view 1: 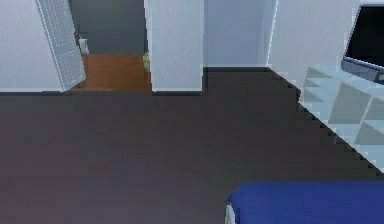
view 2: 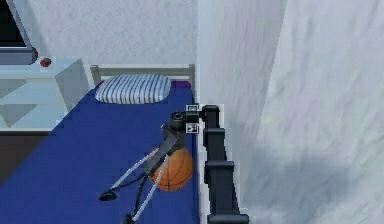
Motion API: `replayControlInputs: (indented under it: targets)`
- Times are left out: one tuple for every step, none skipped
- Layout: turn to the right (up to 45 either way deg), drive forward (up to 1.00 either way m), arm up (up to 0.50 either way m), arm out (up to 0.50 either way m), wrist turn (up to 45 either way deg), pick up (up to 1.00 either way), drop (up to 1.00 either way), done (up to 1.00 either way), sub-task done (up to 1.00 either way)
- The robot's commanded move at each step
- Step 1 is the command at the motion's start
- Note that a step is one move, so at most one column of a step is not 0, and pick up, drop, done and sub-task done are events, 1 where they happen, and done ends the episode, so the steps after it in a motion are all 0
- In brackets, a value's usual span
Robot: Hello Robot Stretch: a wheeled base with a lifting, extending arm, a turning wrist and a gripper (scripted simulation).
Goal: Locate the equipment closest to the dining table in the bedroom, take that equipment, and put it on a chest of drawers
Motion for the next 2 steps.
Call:
replayControlInputs:
  targets:
    - [0.0, 0.0, 0.0, 0.0, 45.0, 0.0, 0.0, 0.0, 0.0]
    - [0.0, 0.0, 0.0, 0.0, 45.0, 0.0, 0.0, 0.0, 0.0]
